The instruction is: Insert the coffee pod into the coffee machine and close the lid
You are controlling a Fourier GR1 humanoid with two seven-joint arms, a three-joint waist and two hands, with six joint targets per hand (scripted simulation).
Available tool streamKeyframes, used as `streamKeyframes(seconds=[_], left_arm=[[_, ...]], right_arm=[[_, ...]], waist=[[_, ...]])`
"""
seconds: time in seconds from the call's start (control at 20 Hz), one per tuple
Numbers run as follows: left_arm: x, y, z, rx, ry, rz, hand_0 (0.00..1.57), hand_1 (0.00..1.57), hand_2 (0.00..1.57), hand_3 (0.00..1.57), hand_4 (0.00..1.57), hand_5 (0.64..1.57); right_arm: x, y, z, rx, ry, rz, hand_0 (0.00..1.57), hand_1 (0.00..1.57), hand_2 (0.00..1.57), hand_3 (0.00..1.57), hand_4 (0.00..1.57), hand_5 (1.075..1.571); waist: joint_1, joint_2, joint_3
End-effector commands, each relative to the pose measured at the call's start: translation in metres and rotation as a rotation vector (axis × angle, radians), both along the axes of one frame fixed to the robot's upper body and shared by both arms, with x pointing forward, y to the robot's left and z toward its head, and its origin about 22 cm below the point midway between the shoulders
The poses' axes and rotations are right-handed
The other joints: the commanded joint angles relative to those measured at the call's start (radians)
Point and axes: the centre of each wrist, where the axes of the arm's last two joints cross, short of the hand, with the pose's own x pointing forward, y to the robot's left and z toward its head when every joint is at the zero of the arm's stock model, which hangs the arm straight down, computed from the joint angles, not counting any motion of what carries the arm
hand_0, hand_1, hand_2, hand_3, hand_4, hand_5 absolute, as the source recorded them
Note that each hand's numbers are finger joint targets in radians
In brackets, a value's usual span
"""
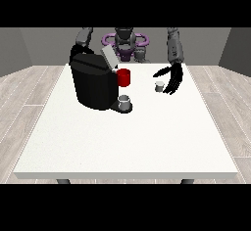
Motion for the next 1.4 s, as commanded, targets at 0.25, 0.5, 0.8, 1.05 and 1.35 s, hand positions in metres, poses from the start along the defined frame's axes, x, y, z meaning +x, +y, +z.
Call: streamKeyframes(seconds=[0.25,0.5,0.8,1.05,1.35], left_arm=[[0.001,0.007,-0.005,0.195,-0.012,-0.067,0.61,0.61,0.75,0.48,0.00,1.571],[0.022,-0.021,0.007,0.205,-0.093,-0.033,0.72,0.72,0.86,0.65,0.23,1.571],[0.023,-0.016,0.001,0.284,-0.163,0.015,0.92,0.92,1.04,0.83,0.36,1.571],[0.013,0.009,-0.005,0.369,-0.076,-0.037,0.97,0.97,1.05,0.79,0.32,1.571],[0.032,-0.003,0.020,0.363,-0.200,-0.116,1.32,1.32,1.43,1.41,0.55,1.571]], right_arm=[[0.003,0.011,-0.010,0.007,0.009,-0.039,0.00,0.00,0.00,0.00,0.45,1.571],[0.003,0.017,-0.014,-0.003,0.003,-0.006,0.00,0.00,0.00,0.00,0.53,1.571],[0.011,0.025,0.010,0.021,-0.045,-0.007,0.00,0.00,0.00,0.00,0.50,1.571],[0.009,-0.001,0.007,0.042,-0.016,-0.014,0.00,0.00,0.00,0.00,0.52,1.571],[0.012,0.007,-0.005,0.040,-0.026,-0.032,0.00,0.00,0.00,0.00,0.40,1.571]], waist=[[0.020,0.012,0.0001],[-0.007,0.007,0.0002],[-0.032,0.053,-0.0001],[-0.026,0.020,0.0002],[-0.003,0.035,0.0003]])
